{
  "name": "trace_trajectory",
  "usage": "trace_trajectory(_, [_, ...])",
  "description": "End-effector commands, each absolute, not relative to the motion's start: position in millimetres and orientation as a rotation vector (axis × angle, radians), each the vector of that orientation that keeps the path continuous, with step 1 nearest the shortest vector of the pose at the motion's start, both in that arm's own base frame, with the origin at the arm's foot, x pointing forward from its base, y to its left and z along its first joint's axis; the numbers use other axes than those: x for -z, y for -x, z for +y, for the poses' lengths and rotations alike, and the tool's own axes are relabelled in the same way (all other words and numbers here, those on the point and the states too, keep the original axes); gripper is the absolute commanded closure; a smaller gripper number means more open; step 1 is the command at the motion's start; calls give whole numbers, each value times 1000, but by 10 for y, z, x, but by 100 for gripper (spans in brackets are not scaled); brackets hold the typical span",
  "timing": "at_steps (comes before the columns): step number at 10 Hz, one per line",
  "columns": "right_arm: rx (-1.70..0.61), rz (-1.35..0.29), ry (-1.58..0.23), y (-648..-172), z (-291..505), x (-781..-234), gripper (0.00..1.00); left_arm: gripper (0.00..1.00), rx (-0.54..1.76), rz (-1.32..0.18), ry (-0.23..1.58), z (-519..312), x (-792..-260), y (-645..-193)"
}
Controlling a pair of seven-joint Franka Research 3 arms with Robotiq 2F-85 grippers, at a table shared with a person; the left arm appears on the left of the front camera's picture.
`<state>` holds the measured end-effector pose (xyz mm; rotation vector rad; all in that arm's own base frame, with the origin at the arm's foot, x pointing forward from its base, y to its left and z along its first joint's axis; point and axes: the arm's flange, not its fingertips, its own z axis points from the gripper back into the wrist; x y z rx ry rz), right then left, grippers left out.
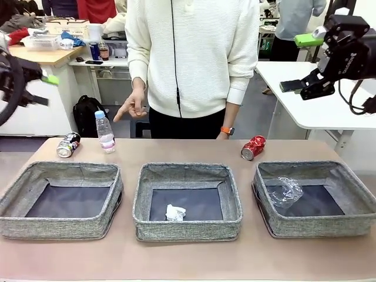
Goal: Sort the waste into the appropriate baskets.
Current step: Pick up the waste item pointed out by the person.
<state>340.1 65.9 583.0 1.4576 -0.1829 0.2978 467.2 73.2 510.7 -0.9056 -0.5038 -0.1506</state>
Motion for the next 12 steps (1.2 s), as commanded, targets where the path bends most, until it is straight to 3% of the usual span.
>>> trace_trajectory(1, [-315, -206, -1450, -3420, 663, -5837, 0, 0, 1017, -489, 1113, 933, -4980, -5199])
trace_trajectory(2, [-315, -206, -1450, -3420, 663, -5837, 0, 0, 1259, -586, 1082, 1012, -4813, -5311])
trace_trajectory(3, [-315, -206, -1450, -3420, 663, -5837, 0, 0, 1297, -673, 1100, 1084, -4699, -5374])
trace_trajectory(4, [-315, -206, -1450, -3420, 663, -5837, 0, 0, 1306, -739, 1129, 1129, -4608, -5421])
trace_trajectory(7, [-315, -206, -1450, -3420, 663, -5837, 0, 0, 1112, -1043, 857, 1013, -4317, -5666])
trace_trajectory(8, [-315, -206, -1450, -3420, 663, -5837, 0, 0, 1074, -746, 909, 1082, -4502, -5503])
trace_trajectory(10, [-315, -206, -1450, -3420, 663, -5837, 0, 0, 1074, -746, 909, 1082, -4502, -5503])
trace_trajectory(12, [-315, -206, -1450, -3420, 663, -5837, 0, 0, 1206, -935, 901, 1006, -4199, -5741])
